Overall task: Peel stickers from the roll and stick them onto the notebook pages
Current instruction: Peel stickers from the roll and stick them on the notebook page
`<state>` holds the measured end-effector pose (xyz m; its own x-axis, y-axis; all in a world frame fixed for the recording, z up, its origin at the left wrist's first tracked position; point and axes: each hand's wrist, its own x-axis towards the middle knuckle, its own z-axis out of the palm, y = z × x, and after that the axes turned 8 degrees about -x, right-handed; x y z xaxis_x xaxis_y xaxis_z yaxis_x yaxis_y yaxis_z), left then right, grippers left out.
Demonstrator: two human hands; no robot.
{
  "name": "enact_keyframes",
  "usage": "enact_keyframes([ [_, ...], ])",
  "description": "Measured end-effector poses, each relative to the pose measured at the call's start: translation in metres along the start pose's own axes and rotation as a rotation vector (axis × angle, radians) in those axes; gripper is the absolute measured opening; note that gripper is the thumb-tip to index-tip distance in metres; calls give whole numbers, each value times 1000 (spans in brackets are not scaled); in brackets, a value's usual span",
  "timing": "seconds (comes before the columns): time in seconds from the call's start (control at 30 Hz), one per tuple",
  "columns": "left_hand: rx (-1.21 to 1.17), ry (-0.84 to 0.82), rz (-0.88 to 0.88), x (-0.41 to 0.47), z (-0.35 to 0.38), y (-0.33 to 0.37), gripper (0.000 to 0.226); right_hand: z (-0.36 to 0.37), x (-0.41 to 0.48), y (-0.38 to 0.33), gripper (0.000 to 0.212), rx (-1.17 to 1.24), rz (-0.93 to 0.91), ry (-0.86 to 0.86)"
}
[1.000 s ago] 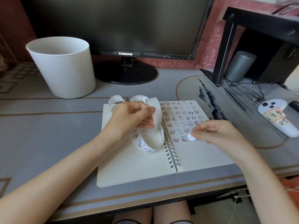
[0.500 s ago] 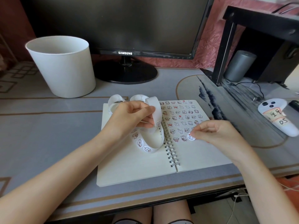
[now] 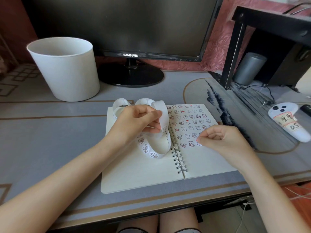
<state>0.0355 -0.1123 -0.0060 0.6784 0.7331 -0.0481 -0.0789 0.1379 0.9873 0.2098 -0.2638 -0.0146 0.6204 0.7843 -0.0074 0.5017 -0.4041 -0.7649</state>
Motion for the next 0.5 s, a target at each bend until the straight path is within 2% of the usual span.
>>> enact_keyframes([
  [0.5,3,-8,-8,-1,1,1,19,3,-1,9,17,-48,-36,57],
])
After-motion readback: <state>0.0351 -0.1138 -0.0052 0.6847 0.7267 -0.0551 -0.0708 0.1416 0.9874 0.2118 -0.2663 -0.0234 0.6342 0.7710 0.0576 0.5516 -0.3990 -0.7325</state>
